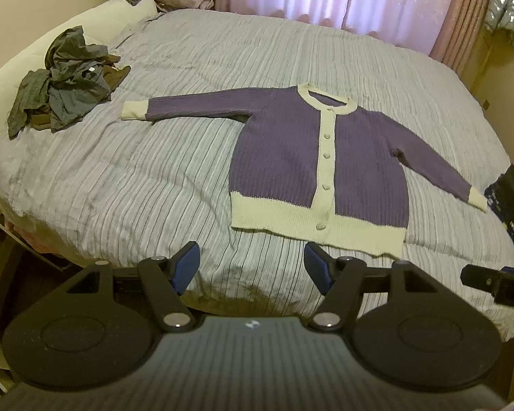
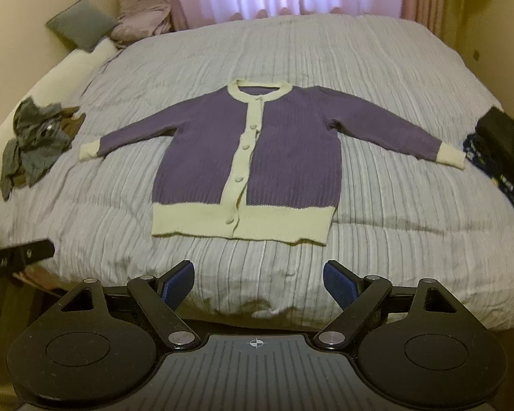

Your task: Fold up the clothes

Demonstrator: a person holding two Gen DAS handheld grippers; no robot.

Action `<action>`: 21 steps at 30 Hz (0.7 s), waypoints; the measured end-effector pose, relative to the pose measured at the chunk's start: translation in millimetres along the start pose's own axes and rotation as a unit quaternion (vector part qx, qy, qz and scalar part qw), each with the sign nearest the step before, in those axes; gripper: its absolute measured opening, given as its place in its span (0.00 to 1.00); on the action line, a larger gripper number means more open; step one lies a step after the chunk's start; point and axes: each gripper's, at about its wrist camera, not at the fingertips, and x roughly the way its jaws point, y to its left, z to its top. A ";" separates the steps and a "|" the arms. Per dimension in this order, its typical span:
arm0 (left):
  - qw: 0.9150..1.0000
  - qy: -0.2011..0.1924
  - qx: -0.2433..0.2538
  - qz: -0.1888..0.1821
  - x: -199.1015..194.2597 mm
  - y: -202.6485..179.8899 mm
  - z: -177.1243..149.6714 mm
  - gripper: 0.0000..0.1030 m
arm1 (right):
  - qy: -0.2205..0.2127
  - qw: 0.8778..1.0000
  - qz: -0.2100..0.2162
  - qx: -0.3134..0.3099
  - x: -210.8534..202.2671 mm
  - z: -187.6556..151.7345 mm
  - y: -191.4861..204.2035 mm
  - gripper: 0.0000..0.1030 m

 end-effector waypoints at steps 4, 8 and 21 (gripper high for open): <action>0.999 0.000 -0.036 -0.003 18.2 27.9 13.4 0.62 | -0.005 0.999 0.002 0.043 14.3 15.6 -15.6 0.83; 0.998 0.004 -0.066 -0.007 52.9 51.1 40.4 0.62 | -0.008 0.996 -0.013 0.084 28.2 31.9 -37.5 0.83; 0.983 0.062 -0.120 -0.123 243.3 67.8 177.0 0.61 | 0.008 0.968 -0.063 0.241 123.8 116.2 -94.1 0.83</action>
